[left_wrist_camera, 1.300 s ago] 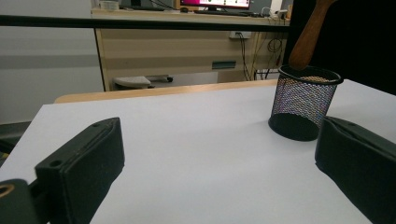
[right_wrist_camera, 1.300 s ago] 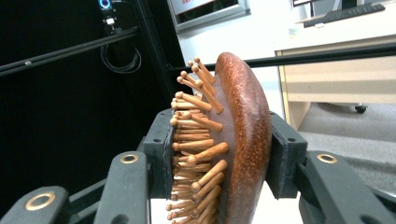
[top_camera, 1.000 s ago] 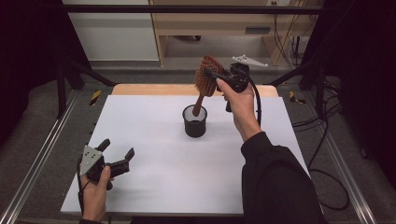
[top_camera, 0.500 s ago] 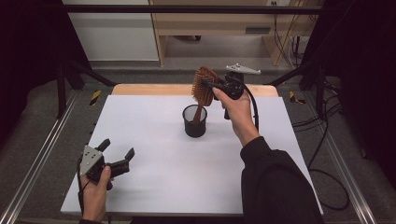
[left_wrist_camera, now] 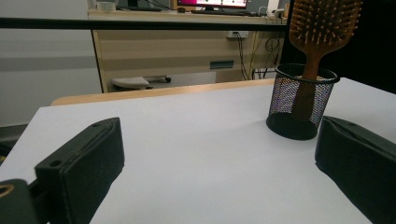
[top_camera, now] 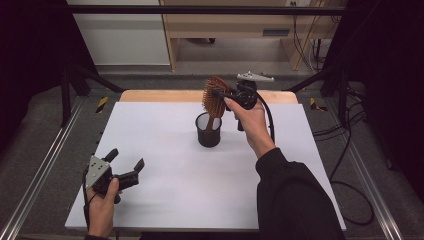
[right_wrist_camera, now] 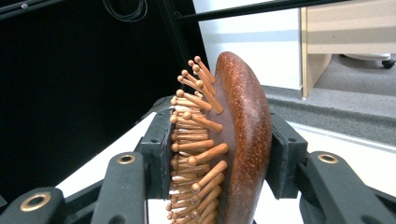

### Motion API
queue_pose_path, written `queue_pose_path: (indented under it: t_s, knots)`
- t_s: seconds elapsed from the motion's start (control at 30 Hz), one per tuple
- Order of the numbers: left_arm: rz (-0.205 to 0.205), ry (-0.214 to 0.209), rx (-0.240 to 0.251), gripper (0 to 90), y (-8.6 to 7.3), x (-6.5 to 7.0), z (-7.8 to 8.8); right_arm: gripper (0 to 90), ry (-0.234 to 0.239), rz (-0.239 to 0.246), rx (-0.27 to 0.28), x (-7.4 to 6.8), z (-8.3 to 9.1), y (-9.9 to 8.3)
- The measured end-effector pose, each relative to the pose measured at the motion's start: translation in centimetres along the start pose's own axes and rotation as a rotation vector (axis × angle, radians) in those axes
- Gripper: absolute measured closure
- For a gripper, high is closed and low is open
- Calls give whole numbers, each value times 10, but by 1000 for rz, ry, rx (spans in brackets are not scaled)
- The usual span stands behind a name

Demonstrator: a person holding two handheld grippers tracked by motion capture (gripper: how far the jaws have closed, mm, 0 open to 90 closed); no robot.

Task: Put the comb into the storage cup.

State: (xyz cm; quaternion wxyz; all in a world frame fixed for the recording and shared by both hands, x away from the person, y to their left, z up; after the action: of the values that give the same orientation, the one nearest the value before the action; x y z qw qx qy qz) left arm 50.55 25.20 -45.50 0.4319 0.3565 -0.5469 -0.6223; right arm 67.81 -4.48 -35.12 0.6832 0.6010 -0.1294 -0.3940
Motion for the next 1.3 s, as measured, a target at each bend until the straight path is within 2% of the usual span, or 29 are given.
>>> queue_pose_path:
  t_s: [0.4,0.9,1.1,1.2,1.3]
  knots:
    - [-3,-4,1,17,1,1,0,509,8,-28,-21,3,-6,-13]
    - [-6,-8,-1,17,0,1,0,505,20,-36,-24,2,-9,-13]
    - [-1,-8,1,18,1,0,0,497,27,-77,-18,10,-16,-13]
    - [14,-6,-1,17,0,-2,-1,491,19,-100,-29,20,-20,-13]
    - [12,-5,-1,19,0,-3,-1,488,14,-100,-35,22,-21,-13]
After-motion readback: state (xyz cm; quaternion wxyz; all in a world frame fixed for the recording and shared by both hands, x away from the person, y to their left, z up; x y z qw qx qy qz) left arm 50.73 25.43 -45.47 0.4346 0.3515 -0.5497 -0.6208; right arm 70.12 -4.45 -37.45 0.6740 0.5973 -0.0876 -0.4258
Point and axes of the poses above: each handheld gripper's, and its own axes: z roughly backward along the jaws, y roughly out of its top, x roughly to its right, the point moved 9 cm from there along -z, roughly forward along the jaws, and after that the axes turned 2 degrees about y, right-handed, at the moved point
